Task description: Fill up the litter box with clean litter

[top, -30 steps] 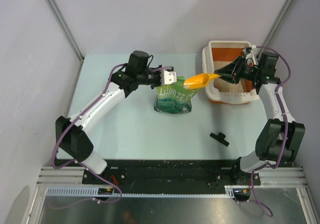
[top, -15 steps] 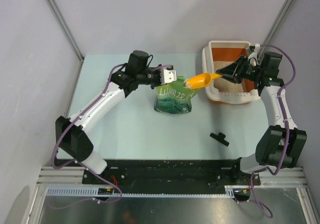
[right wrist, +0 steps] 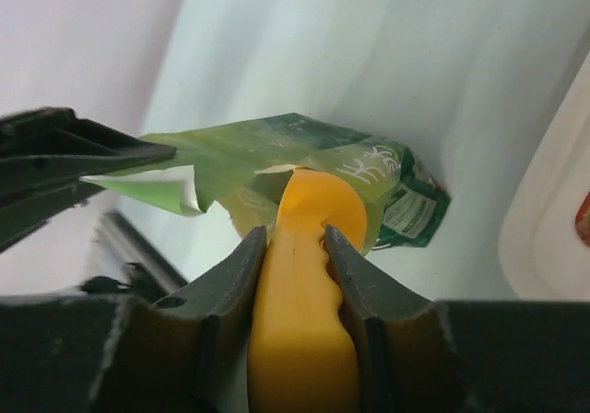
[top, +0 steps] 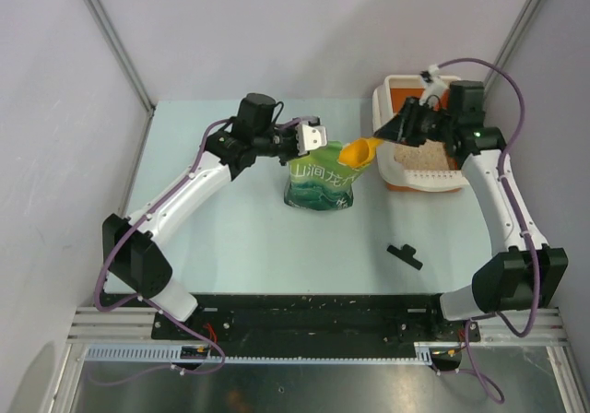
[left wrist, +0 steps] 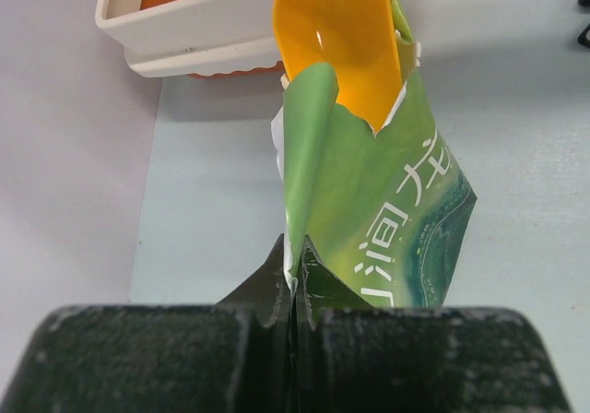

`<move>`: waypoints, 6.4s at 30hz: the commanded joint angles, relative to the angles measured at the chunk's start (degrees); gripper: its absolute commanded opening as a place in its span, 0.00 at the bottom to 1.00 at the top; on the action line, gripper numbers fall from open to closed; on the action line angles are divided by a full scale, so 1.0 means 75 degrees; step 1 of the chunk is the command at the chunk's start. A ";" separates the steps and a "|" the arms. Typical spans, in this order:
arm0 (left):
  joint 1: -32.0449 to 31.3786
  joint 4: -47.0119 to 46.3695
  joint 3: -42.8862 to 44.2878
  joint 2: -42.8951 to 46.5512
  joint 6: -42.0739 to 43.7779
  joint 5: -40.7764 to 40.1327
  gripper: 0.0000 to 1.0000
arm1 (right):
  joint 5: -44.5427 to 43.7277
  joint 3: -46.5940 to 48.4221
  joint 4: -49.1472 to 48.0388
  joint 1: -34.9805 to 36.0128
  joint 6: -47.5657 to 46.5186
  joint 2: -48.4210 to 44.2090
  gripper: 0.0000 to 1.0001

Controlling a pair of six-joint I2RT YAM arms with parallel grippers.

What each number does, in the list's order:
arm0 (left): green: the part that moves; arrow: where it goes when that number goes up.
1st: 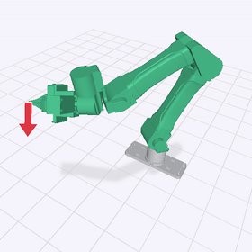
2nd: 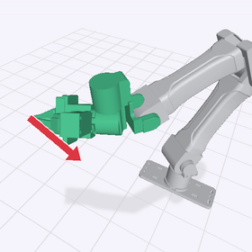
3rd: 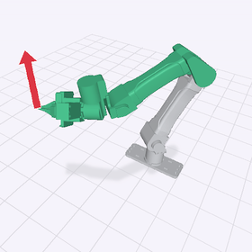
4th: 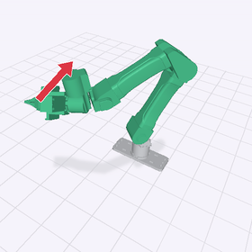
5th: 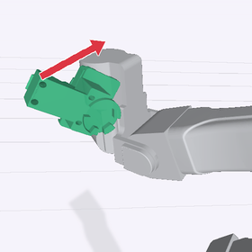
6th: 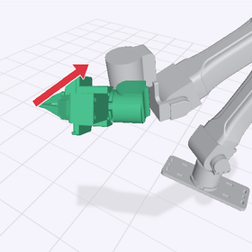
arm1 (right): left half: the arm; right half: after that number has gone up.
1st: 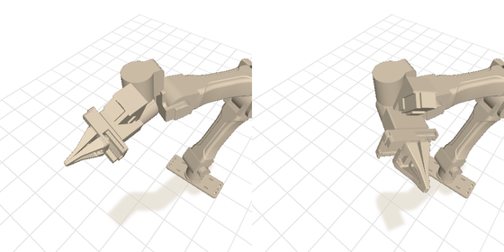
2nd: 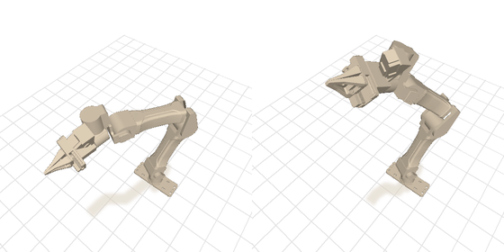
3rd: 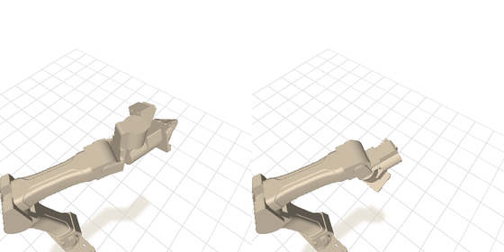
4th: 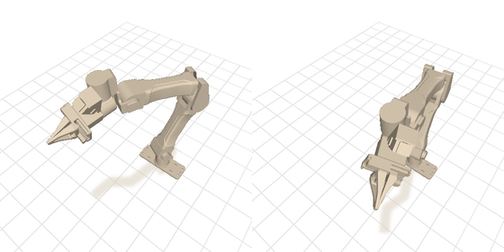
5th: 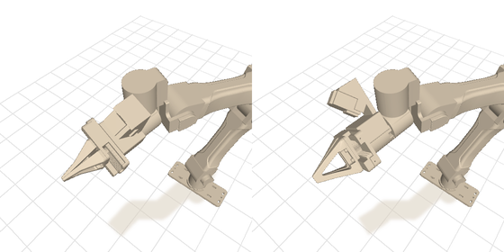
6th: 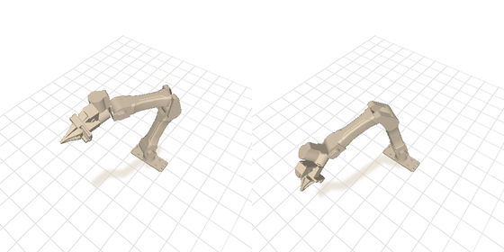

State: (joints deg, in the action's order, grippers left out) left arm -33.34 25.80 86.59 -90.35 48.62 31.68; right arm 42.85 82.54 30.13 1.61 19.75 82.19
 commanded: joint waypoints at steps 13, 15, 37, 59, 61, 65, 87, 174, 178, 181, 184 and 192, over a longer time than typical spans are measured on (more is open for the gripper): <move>-0.0312 -0.1331 0.0010 0.1089 -0.1583 0.0862 0.00 | -0.6520 0.1545 0.1444 0.3054 -0.2340 0.1052 0.00; -0.0335 -0.1413 -0.0048 0.1112 -0.1666 0.0862 0.00 | -0.6955 0.1533 0.1397 0.3313 -0.2328 0.1263 0.00; -0.0488 -0.1788 -0.0283 0.0878 -0.1737 0.0440 0.00 | -0.3595 -0.0786 0.0401 0.2683 -0.0150 0.1463 0.00; -0.0523 -0.1683 -0.0154 0.0959 0.0137 -0.0475 0.00 | 0.2992 -0.1115 -0.0888 -0.0155 0.1281 0.1064 0.00; -0.0523 -0.1612 -0.0212 0.1053 0.0220 -0.0393 0.00 | 0.3286 -0.1115 -0.0993 -0.0377 0.1421 0.1053 0.00; -0.0488 -0.1530 -0.0388 0.1264 0.0804 -0.0170 0.00 | 0.3345 -0.1115 -0.0971 -0.0635 0.1270 0.0889 0.00; -0.0206 -0.1519 -0.0130 0.0947 0.0936 0.0909 0.00 | 0.2878 -0.1455 -0.1755 -0.1245 0.2909 0.0678 0.00; -0.0734 -0.1518 -0.0611 0.0996 0.0595 -0.0615 0.00 | 0.5736 -0.1935 -0.2549 -0.3882 0.3693 0.1123 0.00; -0.0746 -0.1518 -0.0576 0.0984 0.0631 -0.0661 0.00 | 0.5433 -0.1935 -0.3617 -0.4104 0.4491 0.1135 0.00; -0.0746 -0.1542 -0.0588 0.0960 0.0631 -0.0638 0.00 | 0.5000 -0.1935 -0.4589 -0.4397 0.5146 0.1169 0.00; -0.0769 -0.1518 -0.0588 0.0937 0.0654 -0.0662 0.00 | 0.4438 -0.2168 -0.6108 -0.4760 0.6327 0.1193 0.00; -0.0769 -0.1518 -0.0623 0.0937 0.0747 -0.0708 0.00 | 0.3334 -0.2556 -0.7545 -0.5405 0.6943 0.1170 0.00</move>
State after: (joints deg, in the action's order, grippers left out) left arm -38.79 20.60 79.92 -84.75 52.97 26.98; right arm 72.82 63.55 -18.17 -37.74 69.23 91.79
